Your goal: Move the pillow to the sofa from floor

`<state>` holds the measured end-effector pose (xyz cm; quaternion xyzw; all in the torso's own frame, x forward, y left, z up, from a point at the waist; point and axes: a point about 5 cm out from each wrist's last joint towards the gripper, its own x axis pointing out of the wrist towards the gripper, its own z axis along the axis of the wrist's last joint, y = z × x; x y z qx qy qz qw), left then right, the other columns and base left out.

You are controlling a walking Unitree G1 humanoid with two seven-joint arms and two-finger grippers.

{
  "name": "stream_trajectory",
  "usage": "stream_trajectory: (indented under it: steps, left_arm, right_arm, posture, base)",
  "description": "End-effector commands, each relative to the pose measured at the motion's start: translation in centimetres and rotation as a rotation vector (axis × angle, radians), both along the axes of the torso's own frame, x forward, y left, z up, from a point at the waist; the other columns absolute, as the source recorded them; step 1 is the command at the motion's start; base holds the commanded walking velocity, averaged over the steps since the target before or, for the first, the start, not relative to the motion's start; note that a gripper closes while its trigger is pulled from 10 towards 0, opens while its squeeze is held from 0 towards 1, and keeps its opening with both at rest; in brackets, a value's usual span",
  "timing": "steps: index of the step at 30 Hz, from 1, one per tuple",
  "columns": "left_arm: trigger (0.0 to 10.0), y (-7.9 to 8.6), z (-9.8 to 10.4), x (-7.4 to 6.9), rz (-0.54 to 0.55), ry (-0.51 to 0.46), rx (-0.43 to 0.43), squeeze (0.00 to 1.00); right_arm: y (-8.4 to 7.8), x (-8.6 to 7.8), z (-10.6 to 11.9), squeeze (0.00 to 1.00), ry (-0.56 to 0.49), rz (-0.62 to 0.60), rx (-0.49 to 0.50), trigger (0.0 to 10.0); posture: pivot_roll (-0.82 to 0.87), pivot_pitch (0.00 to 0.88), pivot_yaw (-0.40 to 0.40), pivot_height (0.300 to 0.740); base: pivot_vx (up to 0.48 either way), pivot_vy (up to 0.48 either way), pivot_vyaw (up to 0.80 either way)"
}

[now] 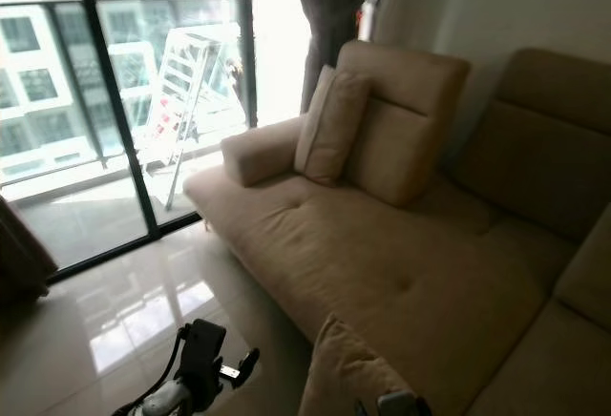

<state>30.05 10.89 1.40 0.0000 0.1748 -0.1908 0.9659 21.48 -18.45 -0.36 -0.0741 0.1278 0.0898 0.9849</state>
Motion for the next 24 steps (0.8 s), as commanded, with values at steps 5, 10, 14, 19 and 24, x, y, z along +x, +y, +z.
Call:
stream_trajectory:
  steps: [5,10,14,19,24]
  left_arm:
    - [10.0,-0.74,-0.13,-0.09,-0.008,0.018,-0.014,0.0]
    - [10.0,-0.78,-0.14,-0.04,-0.002,0.025,-0.02,0.0]
    - [10.0,-0.87,-0.12,-0.01,-0.001,0.029,-0.026,0.0]
    - [10.0,-0.93,-0.12,-0.01,-0.006,0.029,-0.024,0.0]
    - [10.0,-0.85,-0.11,0.01,-0.008,0.029,-0.021,0.0]
  right_arm:
    - [-0.56,-0.05,-0.21,0.0,0.019,-0.011,-0.015,10.0]
    - [-0.66,0.25,-0.09,0.0,0.015,-0.011,-0.019,10.0]
    - [-0.57,0.56,0.09,0.0,0.003,-0.006,-0.021,10.0]
    - [-0.36,0.72,0.21,0.0,-0.007,0.003,-0.032,10.0]
    - [-0.35,0.76,0.25,0.0,-0.012,0.002,-0.029,10.0]
  posture:
    - [-0.11,0.0,0.043,0.74]
    - [-0.1,0.0,0.041,0.74]
    - [-0.11,0.0,0.043,0.74]
    - [-0.11,0.0,0.045,0.74]
    - [-0.11,0.0,0.045,0.74]
  base:
    - [0.0,0.0,-0.7]
    - [0.0,0.0,-0.7]
    - [0.0,0.0,-0.68]
    - [0.0,0.0,-0.11]
    - [0.0,0.0,0.0]
